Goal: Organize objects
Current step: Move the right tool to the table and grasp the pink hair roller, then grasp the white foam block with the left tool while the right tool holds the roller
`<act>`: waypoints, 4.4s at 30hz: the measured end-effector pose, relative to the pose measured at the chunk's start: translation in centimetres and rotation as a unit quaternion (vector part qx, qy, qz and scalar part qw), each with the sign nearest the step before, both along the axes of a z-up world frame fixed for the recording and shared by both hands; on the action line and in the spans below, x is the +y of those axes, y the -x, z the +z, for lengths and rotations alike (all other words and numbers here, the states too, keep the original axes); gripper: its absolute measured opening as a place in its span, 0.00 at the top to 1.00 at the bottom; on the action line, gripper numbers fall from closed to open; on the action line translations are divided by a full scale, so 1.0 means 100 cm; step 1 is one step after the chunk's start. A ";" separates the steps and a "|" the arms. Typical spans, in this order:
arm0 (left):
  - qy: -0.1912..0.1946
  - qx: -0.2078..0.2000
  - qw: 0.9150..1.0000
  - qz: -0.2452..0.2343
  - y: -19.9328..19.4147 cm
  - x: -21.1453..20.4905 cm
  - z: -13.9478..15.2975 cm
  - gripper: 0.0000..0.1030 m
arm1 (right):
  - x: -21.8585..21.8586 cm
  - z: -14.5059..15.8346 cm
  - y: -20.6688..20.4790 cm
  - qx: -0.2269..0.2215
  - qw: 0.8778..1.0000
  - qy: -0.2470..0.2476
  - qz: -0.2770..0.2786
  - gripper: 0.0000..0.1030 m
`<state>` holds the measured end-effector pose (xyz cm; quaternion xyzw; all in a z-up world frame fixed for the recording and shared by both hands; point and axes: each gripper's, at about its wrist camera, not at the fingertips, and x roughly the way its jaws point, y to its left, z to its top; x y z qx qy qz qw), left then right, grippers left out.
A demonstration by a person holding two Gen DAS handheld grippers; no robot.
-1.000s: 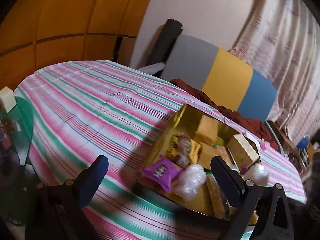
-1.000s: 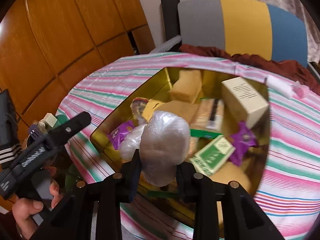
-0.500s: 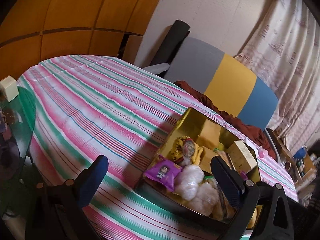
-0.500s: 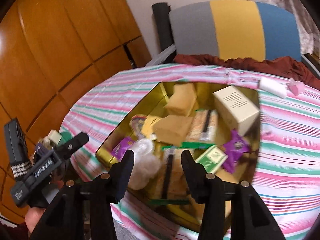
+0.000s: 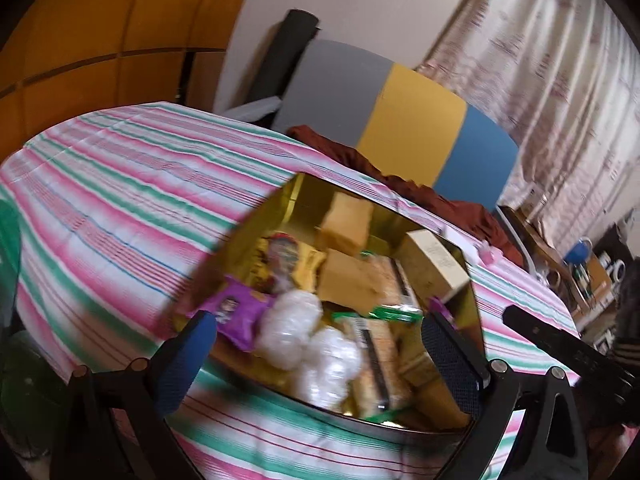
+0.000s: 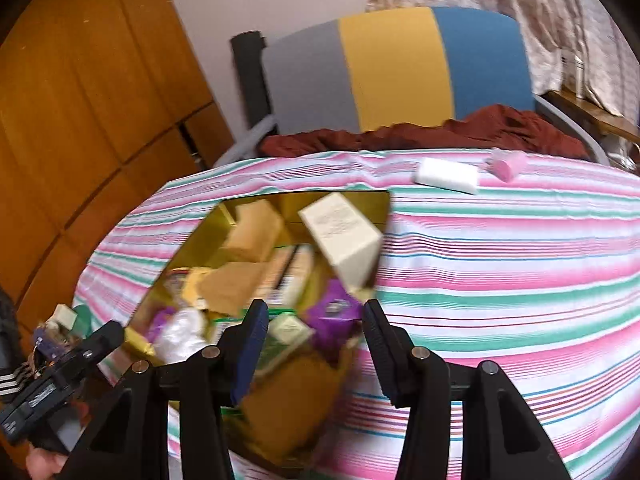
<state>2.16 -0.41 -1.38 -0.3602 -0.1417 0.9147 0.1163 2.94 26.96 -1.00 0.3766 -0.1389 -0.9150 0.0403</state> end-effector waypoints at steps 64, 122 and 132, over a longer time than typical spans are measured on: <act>-0.022 -0.028 0.991 -0.128 0.067 0.169 0.019 0.00 | 0.271 -0.081 0.249 -0.114 0.958 -0.003 -0.263 0.36; 0.207 -0.056 0.972 -0.098 0.209 0.404 -0.090 0.34 | 0.294 -0.104 0.057 0.015 0.959 0.076 -0.274 0.65; 0.150 -0.057 0.982 -0.101 0.190 0.388 -0.078 0.44 | 0.293 -0.104 0.056 0.019 0.958 0.073 -0.278 0.65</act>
